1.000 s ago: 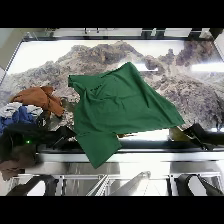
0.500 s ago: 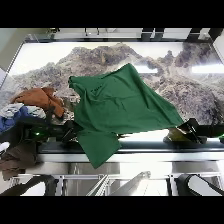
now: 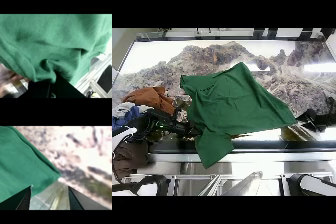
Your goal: Fold the shirts.
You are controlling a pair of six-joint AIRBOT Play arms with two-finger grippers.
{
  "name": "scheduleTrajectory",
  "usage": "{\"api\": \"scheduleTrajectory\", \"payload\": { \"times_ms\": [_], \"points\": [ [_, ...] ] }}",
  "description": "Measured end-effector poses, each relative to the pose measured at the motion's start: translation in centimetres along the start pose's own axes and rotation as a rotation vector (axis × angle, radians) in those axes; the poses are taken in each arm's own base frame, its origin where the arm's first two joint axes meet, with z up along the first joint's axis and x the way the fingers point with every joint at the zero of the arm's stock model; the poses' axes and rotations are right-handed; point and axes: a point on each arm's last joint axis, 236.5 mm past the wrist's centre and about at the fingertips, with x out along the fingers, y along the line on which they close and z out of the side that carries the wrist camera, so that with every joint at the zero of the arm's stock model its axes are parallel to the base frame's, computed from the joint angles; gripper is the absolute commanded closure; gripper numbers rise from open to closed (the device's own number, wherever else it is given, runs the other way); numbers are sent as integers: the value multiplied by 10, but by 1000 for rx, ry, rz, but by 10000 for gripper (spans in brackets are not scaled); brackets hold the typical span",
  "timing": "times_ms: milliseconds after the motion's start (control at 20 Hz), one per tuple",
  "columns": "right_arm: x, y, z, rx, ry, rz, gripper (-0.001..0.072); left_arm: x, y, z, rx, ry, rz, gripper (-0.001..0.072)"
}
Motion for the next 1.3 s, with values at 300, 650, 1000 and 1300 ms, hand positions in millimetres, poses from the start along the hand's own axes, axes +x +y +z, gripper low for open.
{"api": "scheduleTrajectory", "payload": {
  "times_ms": [300,650,1000,1300],
  "points": [
    [15,-1,30,-62,76,56,211,-15,9,-4,-41,24,-35,676],
    [40,25,8,-37,256,261,251,-20,8,-4,-56,26,-58,676],
    [48,26,-34,-105,457,299,694,-20,6,-5,-57,29,-67,676],
    [14,75,-34,-183,422,479,695,-44,-32,18,58,-40,-147,677]
  ]
}}
